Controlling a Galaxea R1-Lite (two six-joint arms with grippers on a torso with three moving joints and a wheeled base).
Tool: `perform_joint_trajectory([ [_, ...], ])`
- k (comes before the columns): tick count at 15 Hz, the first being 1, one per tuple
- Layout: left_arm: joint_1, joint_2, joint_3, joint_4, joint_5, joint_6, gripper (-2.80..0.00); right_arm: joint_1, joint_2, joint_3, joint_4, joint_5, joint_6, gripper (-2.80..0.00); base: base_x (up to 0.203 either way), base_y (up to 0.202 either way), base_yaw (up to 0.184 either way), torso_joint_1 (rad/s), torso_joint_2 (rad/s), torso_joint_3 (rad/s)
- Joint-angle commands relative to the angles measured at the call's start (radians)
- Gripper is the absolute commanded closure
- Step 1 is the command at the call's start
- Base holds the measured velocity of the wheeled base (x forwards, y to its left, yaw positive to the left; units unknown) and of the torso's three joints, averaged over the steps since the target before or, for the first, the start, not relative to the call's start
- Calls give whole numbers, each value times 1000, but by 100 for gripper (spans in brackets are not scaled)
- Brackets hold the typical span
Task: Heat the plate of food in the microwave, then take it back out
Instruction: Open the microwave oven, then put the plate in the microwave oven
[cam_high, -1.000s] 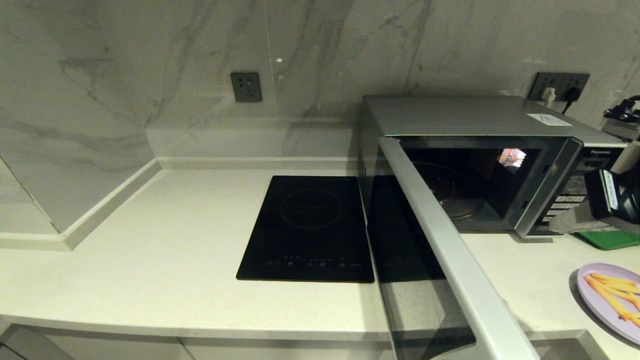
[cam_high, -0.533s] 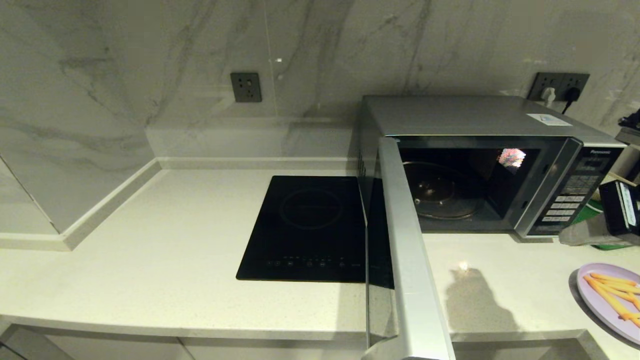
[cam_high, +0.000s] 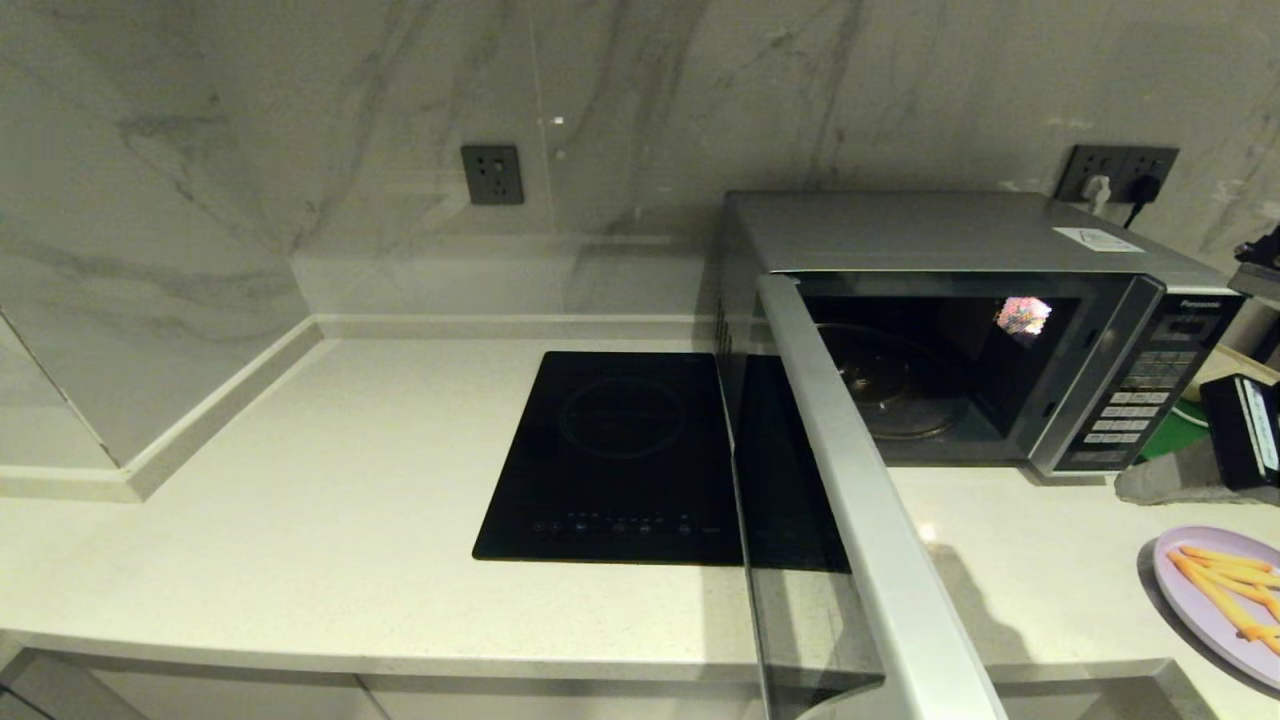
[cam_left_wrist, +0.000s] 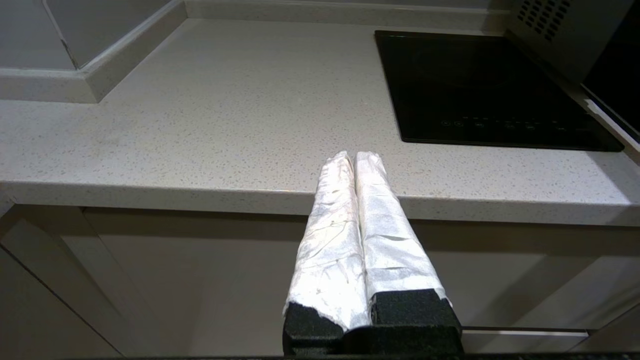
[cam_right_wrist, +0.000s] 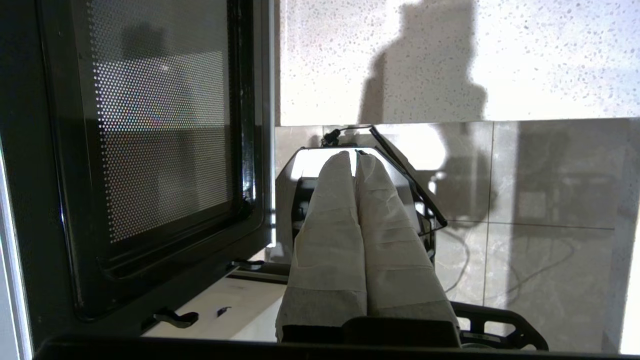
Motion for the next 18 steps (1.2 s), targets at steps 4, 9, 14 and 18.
perform_joint_trajectory([
  [4,0,0,0,-1,0,1,0,0,3,25,2,-14,13,0,0,0,0,0,0,0],
  [9,0,0,0,-1,0,0,0,-21,80,83,-44,-541,386,0,0,0,0,0,0,0],
  [14,0,0,0,-1,0,-1,0,-338,107,203,2,-546,602,-280,0,0,0,0,0,0],
  [18,0,0,0,-1,2,-1,0,-681,110,261,-15,-281,572,-280,0,0,0,0,0,0],
])
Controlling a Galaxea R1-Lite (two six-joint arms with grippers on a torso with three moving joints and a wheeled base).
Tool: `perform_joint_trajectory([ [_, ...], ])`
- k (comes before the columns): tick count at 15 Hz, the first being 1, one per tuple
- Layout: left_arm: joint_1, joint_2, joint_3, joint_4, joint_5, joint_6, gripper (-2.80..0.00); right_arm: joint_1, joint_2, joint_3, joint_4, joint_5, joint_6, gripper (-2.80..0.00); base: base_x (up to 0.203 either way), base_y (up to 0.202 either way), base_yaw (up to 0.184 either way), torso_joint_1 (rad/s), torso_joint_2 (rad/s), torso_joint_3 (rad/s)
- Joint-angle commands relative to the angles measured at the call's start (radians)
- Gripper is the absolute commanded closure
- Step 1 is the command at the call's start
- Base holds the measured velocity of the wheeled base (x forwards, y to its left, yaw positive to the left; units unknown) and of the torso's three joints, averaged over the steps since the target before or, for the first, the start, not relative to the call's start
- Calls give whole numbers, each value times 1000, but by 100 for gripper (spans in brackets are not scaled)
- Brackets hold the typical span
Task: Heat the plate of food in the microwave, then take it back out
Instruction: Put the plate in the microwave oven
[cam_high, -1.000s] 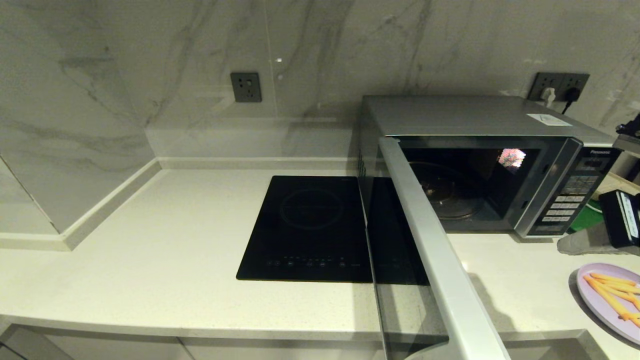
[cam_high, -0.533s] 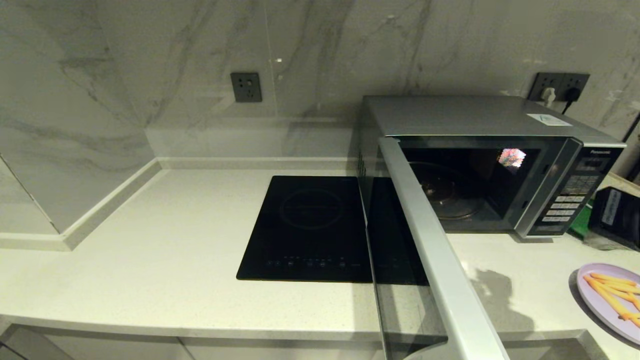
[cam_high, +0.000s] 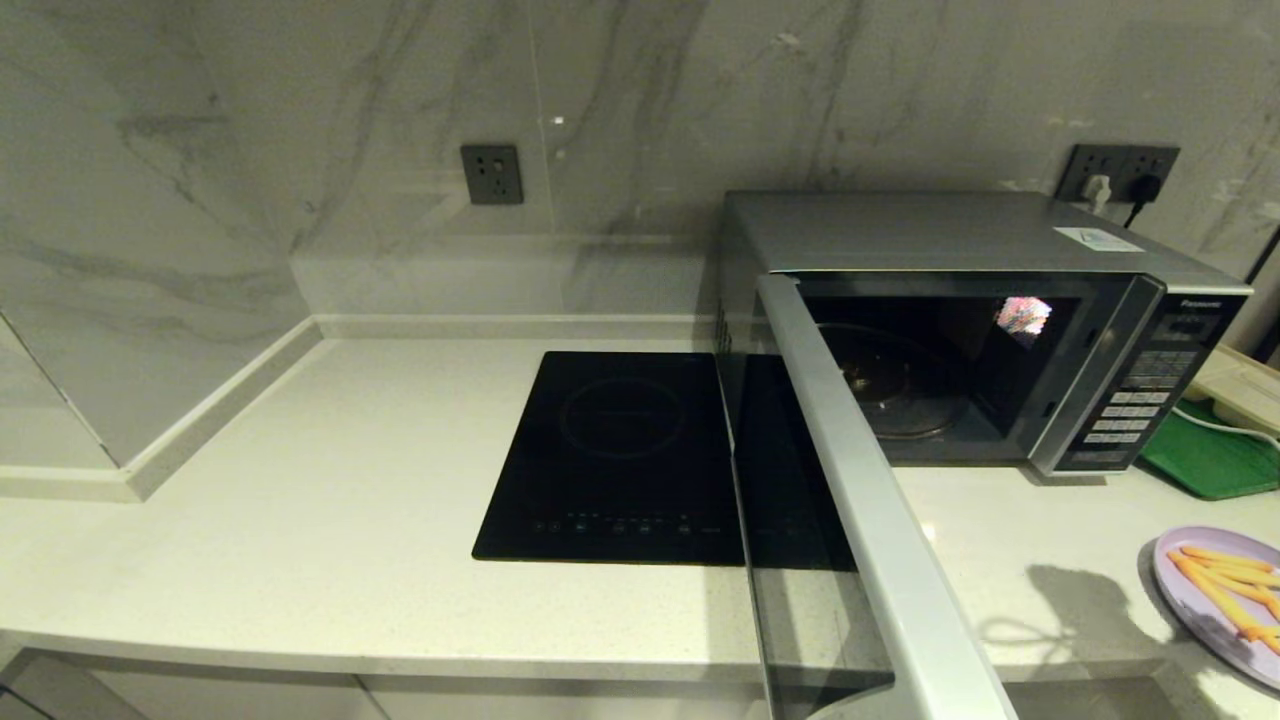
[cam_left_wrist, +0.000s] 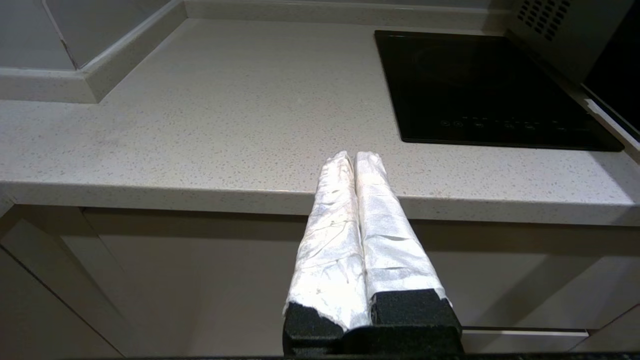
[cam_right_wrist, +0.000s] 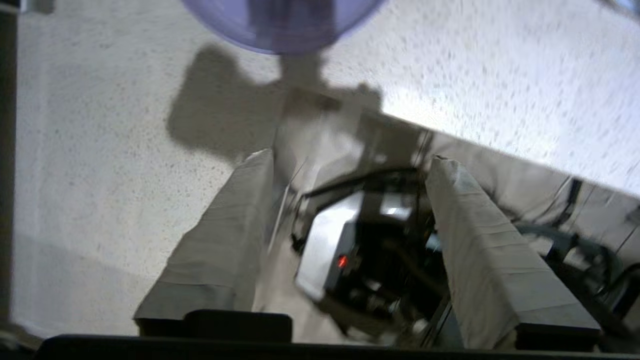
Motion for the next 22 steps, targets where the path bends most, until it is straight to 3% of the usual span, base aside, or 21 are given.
perform_joint_trajectory([
  [1,0,0,0,-1,0,-1,0,-200,10,37,-26,150,-31,-280,0,0,0,0,0,0],
  [6,0,0,0,-1,0,-1,0,-531,121,210,-245,420,-217,-280,0,0,0,0,0,0],
  [9,0,0,0,-1,1,0,0,-626,256,244,-384,462,-259,-280,0,0,0,0,0,0],
  [15,0,0,0,-1,0,0,0,-668,389,271,-556,437,-285,-280,0,0,0,0,0,0],
  [22,0,0,0,-1,0,-1,0,-667,394,275,-568,440,-365,-280,0,0,0,0,0,0],
])
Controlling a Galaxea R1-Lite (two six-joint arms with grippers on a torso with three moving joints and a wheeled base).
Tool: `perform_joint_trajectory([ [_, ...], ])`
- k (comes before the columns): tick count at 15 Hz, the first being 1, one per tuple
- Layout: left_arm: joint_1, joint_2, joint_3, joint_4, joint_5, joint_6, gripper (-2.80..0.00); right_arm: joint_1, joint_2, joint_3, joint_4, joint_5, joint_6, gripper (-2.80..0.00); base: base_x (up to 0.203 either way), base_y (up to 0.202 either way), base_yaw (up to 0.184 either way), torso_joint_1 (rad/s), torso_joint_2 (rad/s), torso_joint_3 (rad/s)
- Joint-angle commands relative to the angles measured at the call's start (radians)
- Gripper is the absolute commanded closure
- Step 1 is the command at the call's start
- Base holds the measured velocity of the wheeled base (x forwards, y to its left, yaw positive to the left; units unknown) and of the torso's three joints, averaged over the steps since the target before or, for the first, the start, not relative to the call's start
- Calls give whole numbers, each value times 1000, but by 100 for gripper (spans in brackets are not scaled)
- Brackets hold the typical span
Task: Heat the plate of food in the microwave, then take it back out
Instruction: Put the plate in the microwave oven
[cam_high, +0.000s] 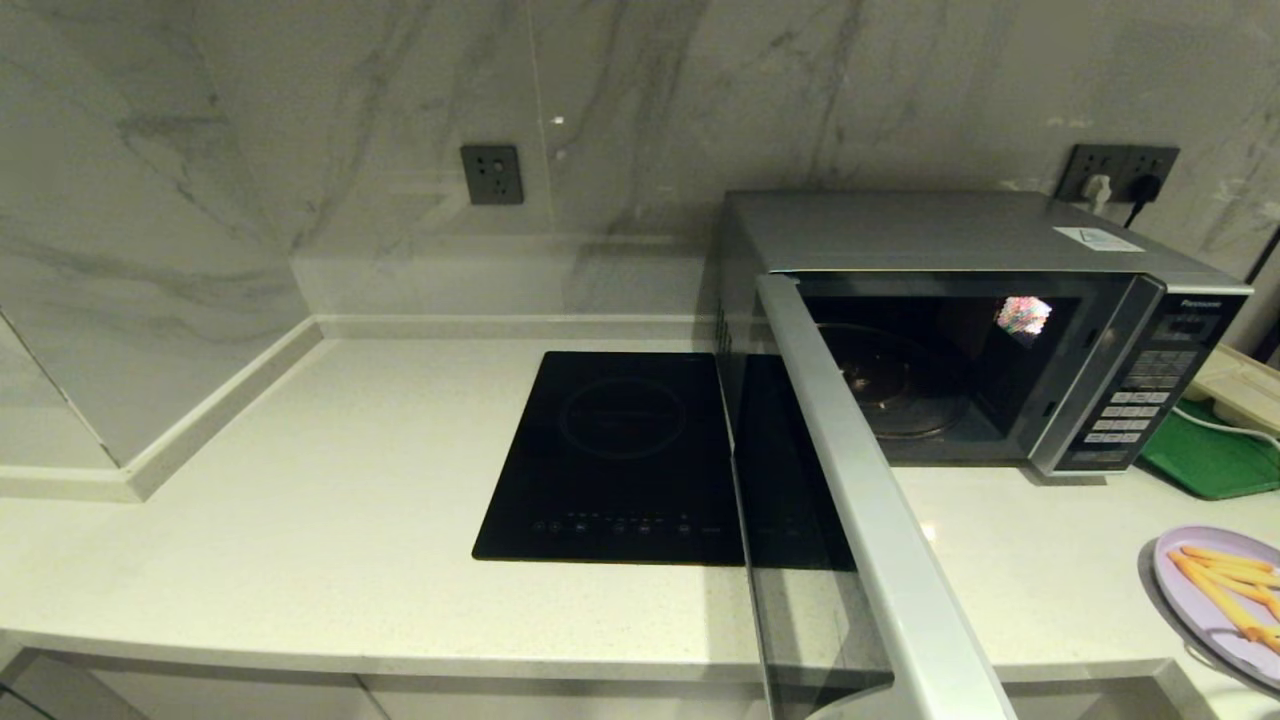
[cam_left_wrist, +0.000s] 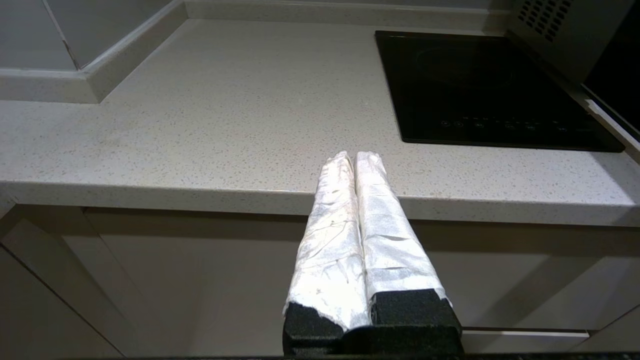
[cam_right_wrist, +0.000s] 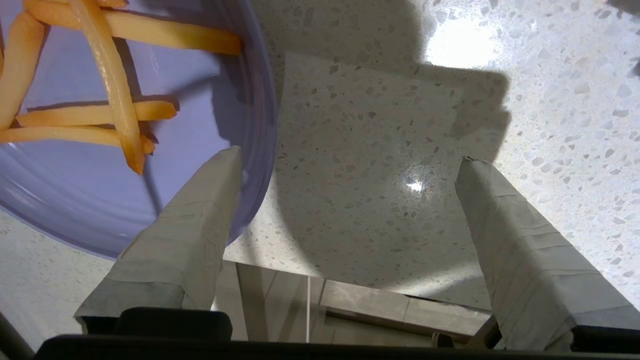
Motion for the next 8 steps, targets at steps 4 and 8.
perform_joint_trajectory([
  [4,0,0,0,0,0,0,0,2,4,-12,1,7,-10,-280,0,0,0,0,0,0],
  [8,0,0,0,0,0,-1,0,5,6,-25,0,22,-25,-280,0,0,0,0,0,0],
])
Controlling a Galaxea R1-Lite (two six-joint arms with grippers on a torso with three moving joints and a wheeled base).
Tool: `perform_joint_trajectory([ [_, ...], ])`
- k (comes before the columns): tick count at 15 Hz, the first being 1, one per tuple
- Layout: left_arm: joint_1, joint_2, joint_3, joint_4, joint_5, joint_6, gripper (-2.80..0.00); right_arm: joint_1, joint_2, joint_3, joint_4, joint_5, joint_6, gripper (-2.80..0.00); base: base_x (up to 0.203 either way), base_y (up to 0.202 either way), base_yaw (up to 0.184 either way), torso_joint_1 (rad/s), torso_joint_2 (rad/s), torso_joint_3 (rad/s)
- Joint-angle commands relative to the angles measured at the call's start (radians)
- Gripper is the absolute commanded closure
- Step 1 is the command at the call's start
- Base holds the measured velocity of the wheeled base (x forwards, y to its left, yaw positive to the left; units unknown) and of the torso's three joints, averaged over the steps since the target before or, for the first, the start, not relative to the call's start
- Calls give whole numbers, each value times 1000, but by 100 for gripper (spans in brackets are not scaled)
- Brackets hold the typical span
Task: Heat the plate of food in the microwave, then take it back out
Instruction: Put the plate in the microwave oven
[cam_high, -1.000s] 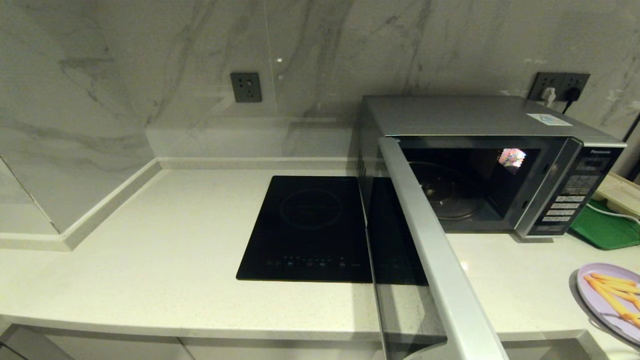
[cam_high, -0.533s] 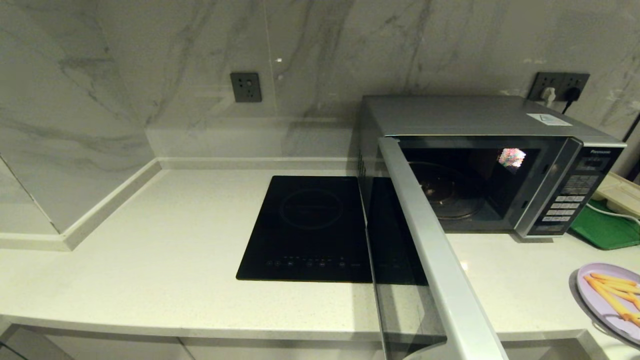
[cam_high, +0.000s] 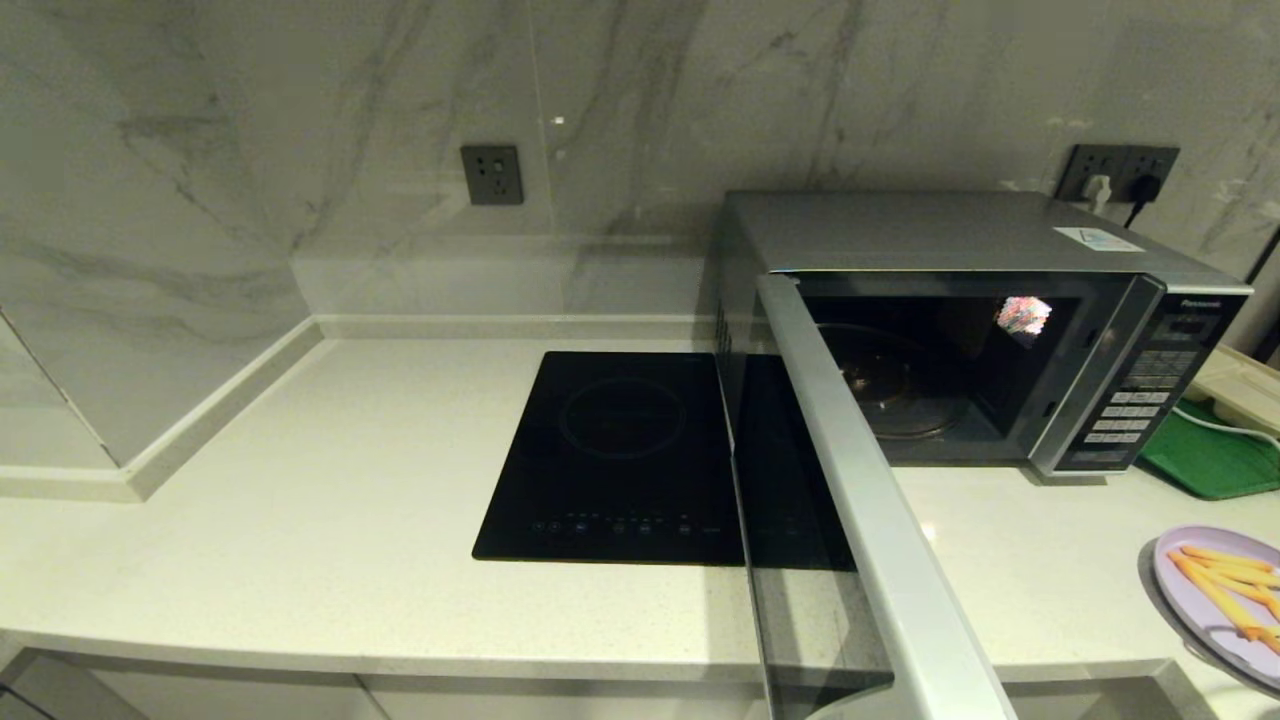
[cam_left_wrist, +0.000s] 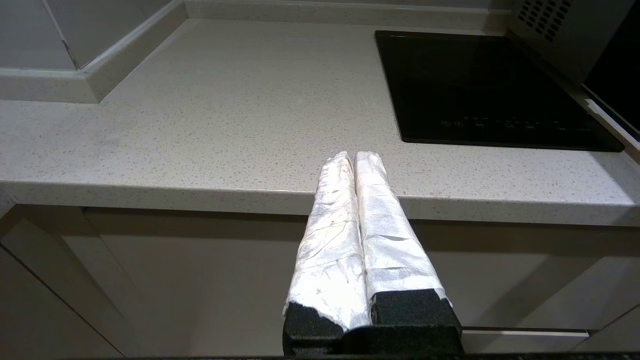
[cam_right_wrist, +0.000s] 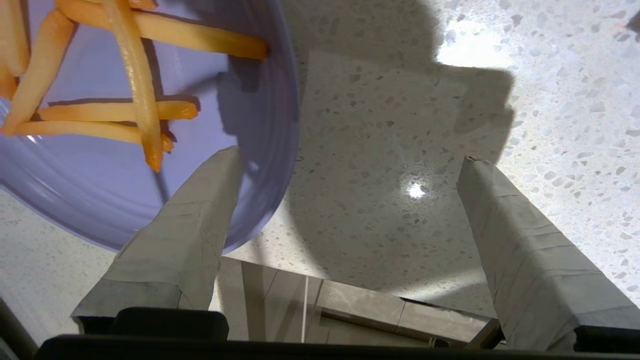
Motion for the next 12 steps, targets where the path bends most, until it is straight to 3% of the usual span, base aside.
perform_joint_trajectory([
  [1,0,0,0,0,0,-1,0,2,6,-3,0,6,4,-280,0,0,0,0,0,0],
  [12,0,0,0,0,0,0,0,5,48,-43,-20,20,4,-280,0,0,0,0,0,0],
])
